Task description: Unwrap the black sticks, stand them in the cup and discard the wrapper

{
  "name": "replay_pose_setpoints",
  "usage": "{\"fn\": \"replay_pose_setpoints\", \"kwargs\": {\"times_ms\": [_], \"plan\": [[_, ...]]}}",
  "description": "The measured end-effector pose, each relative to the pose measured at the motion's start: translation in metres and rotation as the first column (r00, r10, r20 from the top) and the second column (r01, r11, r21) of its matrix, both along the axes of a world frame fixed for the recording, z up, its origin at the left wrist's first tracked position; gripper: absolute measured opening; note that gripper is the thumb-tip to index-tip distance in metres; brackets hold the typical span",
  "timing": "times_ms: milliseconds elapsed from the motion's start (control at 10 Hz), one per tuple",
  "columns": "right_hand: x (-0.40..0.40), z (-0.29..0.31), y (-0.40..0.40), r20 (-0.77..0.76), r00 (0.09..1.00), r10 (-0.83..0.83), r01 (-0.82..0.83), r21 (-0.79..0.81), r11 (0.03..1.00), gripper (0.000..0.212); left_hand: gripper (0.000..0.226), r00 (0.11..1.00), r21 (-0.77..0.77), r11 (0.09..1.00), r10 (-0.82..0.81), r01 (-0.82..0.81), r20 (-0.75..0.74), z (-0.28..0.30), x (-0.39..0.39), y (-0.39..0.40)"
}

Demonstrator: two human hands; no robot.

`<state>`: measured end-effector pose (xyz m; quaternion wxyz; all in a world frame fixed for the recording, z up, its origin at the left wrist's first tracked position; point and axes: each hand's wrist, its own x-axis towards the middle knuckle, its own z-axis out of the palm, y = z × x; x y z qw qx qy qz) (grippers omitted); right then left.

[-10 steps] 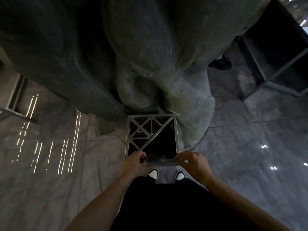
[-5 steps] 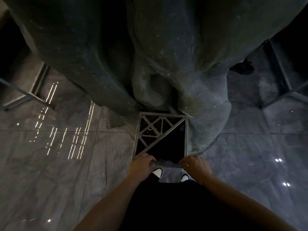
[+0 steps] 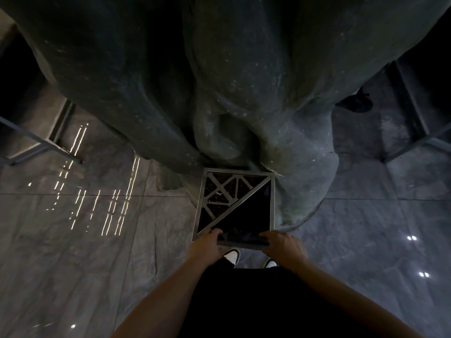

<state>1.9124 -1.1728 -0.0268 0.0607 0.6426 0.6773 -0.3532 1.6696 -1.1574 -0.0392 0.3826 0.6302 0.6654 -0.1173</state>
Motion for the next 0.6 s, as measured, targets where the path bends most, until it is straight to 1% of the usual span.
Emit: {"fn": "replay_pose_setpoints", "kwargs": {"times_ms": [200,300,400,500,600], "plan": [[0.013,0.006,0.005,-0.068,0.998,0.009,-0.007,0.03,1.0,0.056,0.063,0.994,-0.005,0.994,0.109,-0.109,0.019,0.001,-0.004,-0.006],[0.031,0.007,0.0,-0.031,0.997,0.073,-0.073,-0.003,0.997,0.064,0.063,0.987,0.013,0.988,0.155,-0.156,0.049,0.003,-0.003,-0.018],[0.044,0.005,-0.005,0.034,0.994,0.102,-0.1,-0.047,0.994,0.065,0.061,0.977,0.016,0.979,0.202,-0.204,0.064,0.004,-0.002,-0.028],[0.055,0.004,-0.011,0.085,0.987,0.137,-0.127,-0.114,0.985,0.056,0.058,0.964,0.017,0.966,0.255,-0.257,0.081,0.008,0.0,-0.045],[0.054,0.011,-0.017,0.103,0.943,0.317,-0.282,-0.261,0.923,0.042,0.052,0.954,0.018,0.957,0.287,-0.289,0.087,0.013,0.006,-0.064]]}}
